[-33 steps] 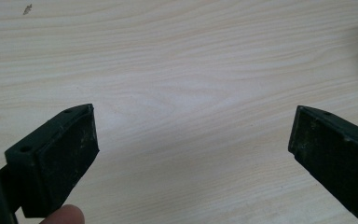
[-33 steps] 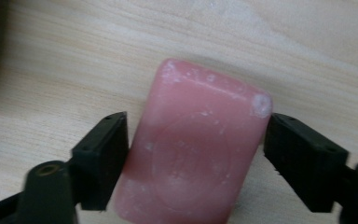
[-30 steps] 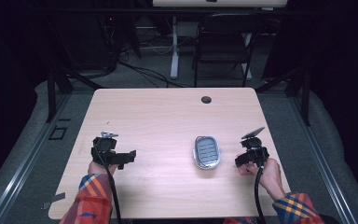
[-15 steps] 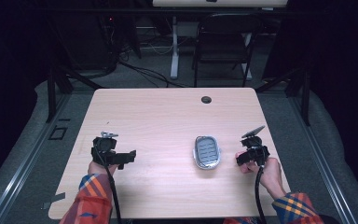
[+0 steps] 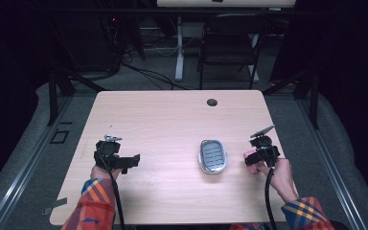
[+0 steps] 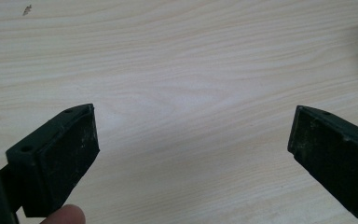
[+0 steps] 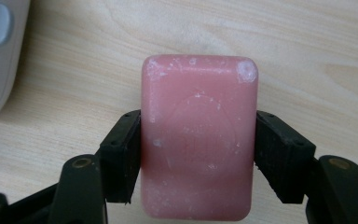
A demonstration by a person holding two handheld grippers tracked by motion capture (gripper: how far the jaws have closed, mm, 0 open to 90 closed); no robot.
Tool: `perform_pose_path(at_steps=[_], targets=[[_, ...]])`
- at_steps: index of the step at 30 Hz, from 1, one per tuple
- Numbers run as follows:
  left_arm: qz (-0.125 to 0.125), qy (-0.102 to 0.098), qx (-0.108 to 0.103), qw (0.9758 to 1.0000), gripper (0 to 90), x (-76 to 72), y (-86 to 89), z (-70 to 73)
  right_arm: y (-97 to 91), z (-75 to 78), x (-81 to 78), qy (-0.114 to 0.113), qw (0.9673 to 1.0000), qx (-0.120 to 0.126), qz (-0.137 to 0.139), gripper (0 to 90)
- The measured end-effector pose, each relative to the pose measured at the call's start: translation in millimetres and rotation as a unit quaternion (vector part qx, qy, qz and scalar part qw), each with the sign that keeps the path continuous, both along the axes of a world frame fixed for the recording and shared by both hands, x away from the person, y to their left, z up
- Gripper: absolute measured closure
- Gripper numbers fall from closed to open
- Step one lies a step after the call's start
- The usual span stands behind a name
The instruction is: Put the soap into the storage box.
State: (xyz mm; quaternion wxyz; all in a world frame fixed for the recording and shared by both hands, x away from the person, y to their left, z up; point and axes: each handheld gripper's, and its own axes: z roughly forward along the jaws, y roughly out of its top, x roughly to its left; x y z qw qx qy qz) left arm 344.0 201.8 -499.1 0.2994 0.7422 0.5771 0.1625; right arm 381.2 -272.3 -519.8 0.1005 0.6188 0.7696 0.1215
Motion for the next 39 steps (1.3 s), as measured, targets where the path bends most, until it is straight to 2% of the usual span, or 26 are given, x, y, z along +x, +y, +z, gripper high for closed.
perform_pose_path(at_steps=[5,10,17,23,34,35,36,39], targets=[[-0.001,0.001,0.000,1.0000,1.7,0.2,-0.2,-0.2,-0.9,6.9,2.3,0.007,0.9999,-0.001,0.010,37.0],[-0.003,0.002,0.000,1.0000,1.8,1.0,-1.8,-0.1,0.5,10.7,2.9,-0.002,0.9999,0.002,0.010,37.0],[-0.005,0.002,0.001,1.0000,1.8,2.0,-3.3,0.1,1.3,15.6,2.9,0.005,0.9998,0.005,0.019,37.0],[-0.006,0.001,0.002,1.0000,1.8,3.0,-4.5,-0.1,1.3,22.5,1.9,-0.005,0.9998,0.009,0.019,37.0],[-0.010,0.004,0.001,0.9999,1.8,4.9,-7.2,-0.6,-0.4,29.7,2.3,0.001,0.9996,0.004,0.026,37.0],[-0.011,0.003,0.001,0.9999,1.8,5.2,-7.6,-0.6,0.3,29.4,2.2,-0.005,0.9997,0.009,0.023,37.0],[-0.010,0.004,0.000,0.9999,1.8,5.3,-7.9,-0.5,0.3,31.2,2.8,0.000,0.9996,0.006,0.028,37.0],[-0.013,0.004,0.001,0.9999,1.8,5.7,-8.0,-0.5,2.3,33.3,3.3,-0.004,0.9995,0.005,0.032,37.1]])
